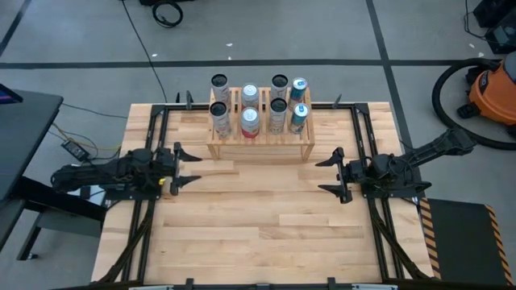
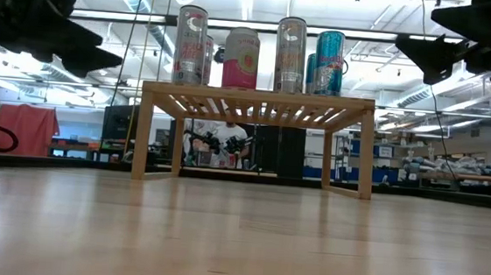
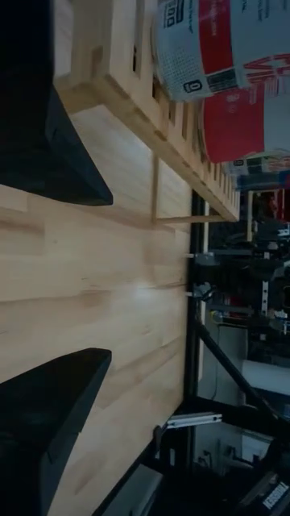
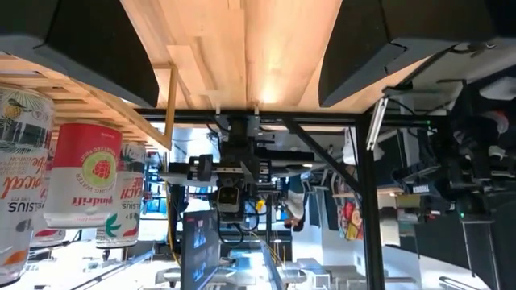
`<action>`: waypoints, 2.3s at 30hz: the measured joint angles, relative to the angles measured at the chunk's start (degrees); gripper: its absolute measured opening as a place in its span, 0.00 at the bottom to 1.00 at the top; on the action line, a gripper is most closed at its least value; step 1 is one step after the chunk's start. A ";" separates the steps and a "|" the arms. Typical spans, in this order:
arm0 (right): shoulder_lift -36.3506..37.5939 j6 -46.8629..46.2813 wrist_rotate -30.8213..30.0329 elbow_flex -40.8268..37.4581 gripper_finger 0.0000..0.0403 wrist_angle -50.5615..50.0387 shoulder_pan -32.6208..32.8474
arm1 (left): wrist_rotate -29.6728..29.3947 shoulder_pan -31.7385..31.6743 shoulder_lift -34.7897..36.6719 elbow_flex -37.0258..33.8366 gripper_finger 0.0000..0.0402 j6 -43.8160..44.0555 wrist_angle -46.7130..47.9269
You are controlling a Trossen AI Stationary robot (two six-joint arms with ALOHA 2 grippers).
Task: Place canned beverage on shelf
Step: Return to Home Position
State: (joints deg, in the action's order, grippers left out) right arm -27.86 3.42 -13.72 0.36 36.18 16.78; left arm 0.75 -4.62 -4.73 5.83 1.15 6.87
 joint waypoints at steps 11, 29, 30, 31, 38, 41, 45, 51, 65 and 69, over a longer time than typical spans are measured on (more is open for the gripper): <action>0.01 0.17 0.01 0.00 0.87 -0.28 0.00 | -2.69 0.00 -0.11 -5.34 0.76 0.96 -8.54; 0.02 0.17 -0.02 0.00 0.87 -0.28 -0.02 | -3.28 0.00 -0.11 -5.40 0.76 13.10 -9.14; 0.01 0.17 -0.02 0.00 0.87 -0.28 -0.02 | -3.28 0.00 -0.11 -5.40 0.76 12.93 -9.18; 0.00 0.16 -0.02 0.00 0.87 -0.28 -0.02 | -3.28 0.00 -0.11 -5.40 0.76 12.94 -9.18; 2.71 0.17 -0.03 0.00 0.87 -0.34 0.02 | -3.25 0.00 -0.11 -5.40 0.76 12.80 -9.31; 5.44 0.17 -0.02 0.00 0.87 -0.28 0.02 | -3.21 0.00 -0.11 -5.40 0.76 12.76 -9.44; 8.31 0.17 -0.04 0.00 0.87 -0.25 0.02 | -3.13 0.00 -0.11 -5.42 0.76 12.74 -9.46; 11.68 0.17 -0.04 0.00 0.87 -0.26 0.02 | -3.10 0.00 -0.11 -5.42 0.76 12.75 -9.51; 21.49 0.17 -0.05 0.00 0.87 -0.28 0.02 | -3.06 0.00 -0.02 -5.42 0.76 12.74 -9.61; 25.40 0.16 -0.07 0.00 0.87 -0.27 0.02 | -3.06 0.00 -0.02 -5.42 0.76 12.74 -9.61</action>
State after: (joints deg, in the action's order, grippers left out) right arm -2.45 3.58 -13.78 0.36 35.91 16.80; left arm -2.31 -4.63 -4.75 0.40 13.89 -2.74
